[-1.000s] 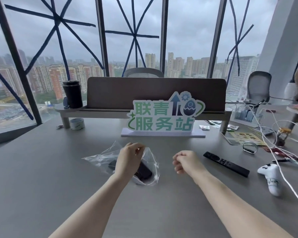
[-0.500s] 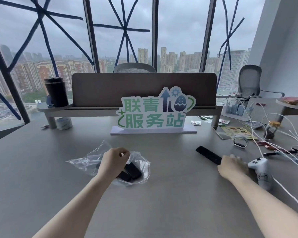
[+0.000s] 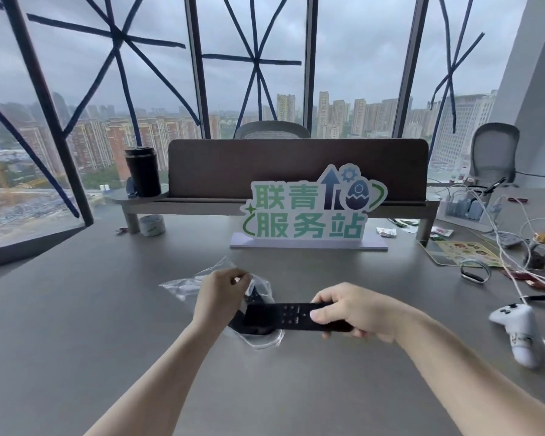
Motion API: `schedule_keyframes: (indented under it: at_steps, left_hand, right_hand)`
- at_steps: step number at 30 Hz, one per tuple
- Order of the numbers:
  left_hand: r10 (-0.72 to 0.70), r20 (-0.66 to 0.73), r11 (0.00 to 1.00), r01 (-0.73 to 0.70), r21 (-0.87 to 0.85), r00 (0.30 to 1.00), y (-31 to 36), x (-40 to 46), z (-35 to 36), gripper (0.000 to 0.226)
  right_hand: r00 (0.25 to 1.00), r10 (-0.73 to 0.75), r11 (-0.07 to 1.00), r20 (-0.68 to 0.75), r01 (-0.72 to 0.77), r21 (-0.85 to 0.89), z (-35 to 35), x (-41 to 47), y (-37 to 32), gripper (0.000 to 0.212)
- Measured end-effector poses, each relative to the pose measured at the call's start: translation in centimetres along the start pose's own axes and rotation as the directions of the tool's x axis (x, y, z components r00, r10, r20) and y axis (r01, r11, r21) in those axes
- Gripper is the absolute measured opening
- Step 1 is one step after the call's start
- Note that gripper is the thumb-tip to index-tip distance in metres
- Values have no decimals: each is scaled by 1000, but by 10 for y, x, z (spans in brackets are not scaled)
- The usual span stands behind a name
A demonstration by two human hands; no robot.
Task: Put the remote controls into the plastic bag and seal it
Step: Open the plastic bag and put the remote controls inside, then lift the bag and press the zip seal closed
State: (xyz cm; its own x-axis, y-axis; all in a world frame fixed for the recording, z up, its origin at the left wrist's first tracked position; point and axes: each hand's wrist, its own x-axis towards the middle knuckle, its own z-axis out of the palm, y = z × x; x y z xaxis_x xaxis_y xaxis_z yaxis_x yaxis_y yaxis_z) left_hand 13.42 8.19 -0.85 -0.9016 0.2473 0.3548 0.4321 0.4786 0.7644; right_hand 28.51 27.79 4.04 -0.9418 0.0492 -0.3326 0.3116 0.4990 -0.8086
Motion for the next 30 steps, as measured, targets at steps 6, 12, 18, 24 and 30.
schedule_keyframes:
  at_steps: [6,12,18,24,30]
  left_hand:
    - [63,-2,998,-63,2,998,-3,-8,-10,15]
    - [71,6,997,-71,20,997,-20,-13,-25,14]
    - [68,106,996,-73,44,992,-28,-25,-28,14]
    - [-63,283,847,-98,522,957,-45,-48,-53,44]
    - [-127,100,860,60,507,987,-54,-40,-74,38]
  right_hand:
    - [995,-64,921,-80,89,379,86,47,-13,19]
    - [840,-109,994,-532,101,-44,90,68,-7,14]
    - [898,-129,919,-420,-51,-391,96,78,1,44]
    - [806,-135,969,-576,-13,-246,92,92,4,14]
    - [777,-138,989,-614,138,-48,74,76,-20,18]
